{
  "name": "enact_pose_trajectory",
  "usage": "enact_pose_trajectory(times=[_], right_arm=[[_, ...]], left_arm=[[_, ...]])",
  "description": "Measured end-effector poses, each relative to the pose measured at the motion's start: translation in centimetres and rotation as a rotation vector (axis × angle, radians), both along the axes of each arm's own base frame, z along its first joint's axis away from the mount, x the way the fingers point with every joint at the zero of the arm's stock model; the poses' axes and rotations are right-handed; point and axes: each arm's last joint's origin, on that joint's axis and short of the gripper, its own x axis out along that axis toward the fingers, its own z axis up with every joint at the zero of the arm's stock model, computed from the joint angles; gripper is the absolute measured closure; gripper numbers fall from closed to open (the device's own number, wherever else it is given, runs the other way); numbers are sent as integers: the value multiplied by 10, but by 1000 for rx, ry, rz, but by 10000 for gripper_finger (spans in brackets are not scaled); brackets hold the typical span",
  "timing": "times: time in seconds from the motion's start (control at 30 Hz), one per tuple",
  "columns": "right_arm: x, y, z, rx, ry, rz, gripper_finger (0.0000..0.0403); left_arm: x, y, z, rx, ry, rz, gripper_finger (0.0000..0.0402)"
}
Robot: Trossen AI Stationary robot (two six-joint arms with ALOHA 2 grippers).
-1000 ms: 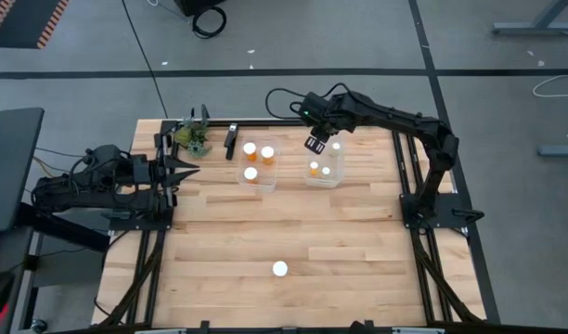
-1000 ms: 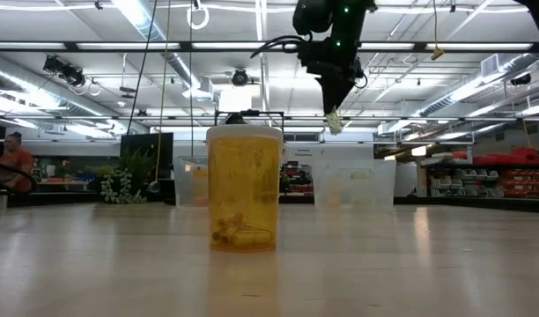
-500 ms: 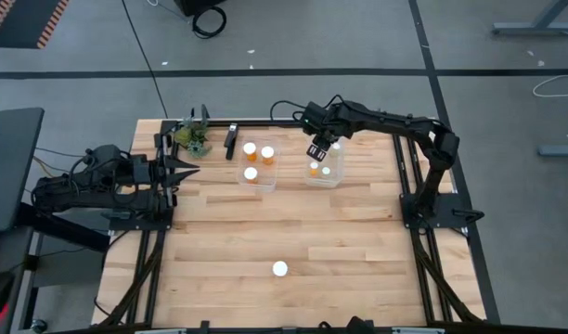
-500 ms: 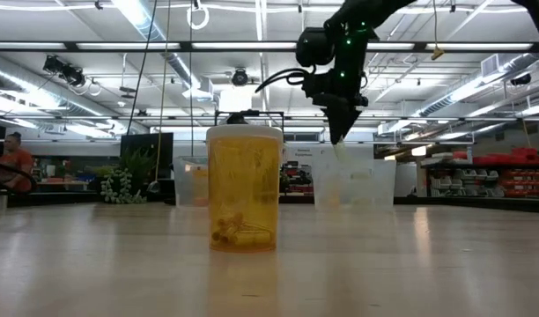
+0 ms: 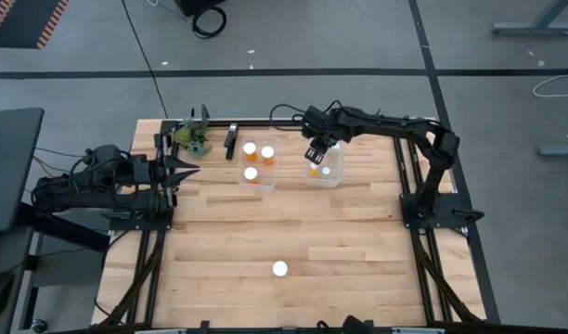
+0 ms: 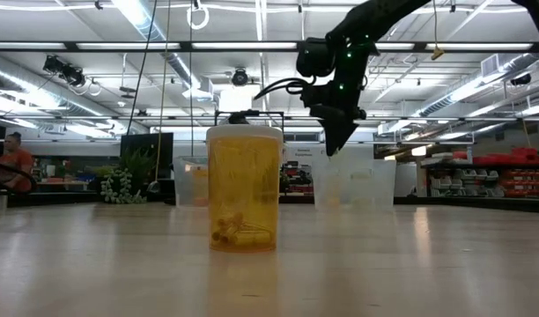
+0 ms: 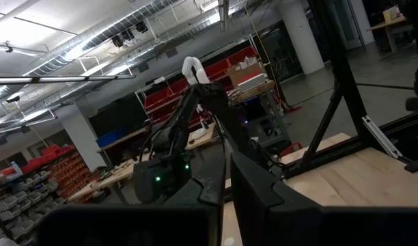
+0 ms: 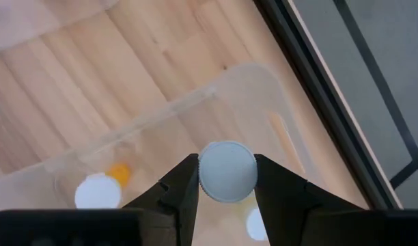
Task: Pick and place medicine bottles into bin by pill shape (circle, oval)
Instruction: Put the small yellow pill bottle in the right transparent bin
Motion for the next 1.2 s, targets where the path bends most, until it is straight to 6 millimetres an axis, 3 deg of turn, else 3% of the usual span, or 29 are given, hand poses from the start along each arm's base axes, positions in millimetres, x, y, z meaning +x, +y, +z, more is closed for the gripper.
enact_pose_trajectory(times=[0.73, 1.2], right_arm=[[-11, -3, -50, 17, -30, 3, 264], [-13, -7, -61, -1, -95, -17, 264]], left_arm=[[0, 0, 0, 0, 0, 0, 370], [0, 0, 0, 0, 0, 0, 368]])
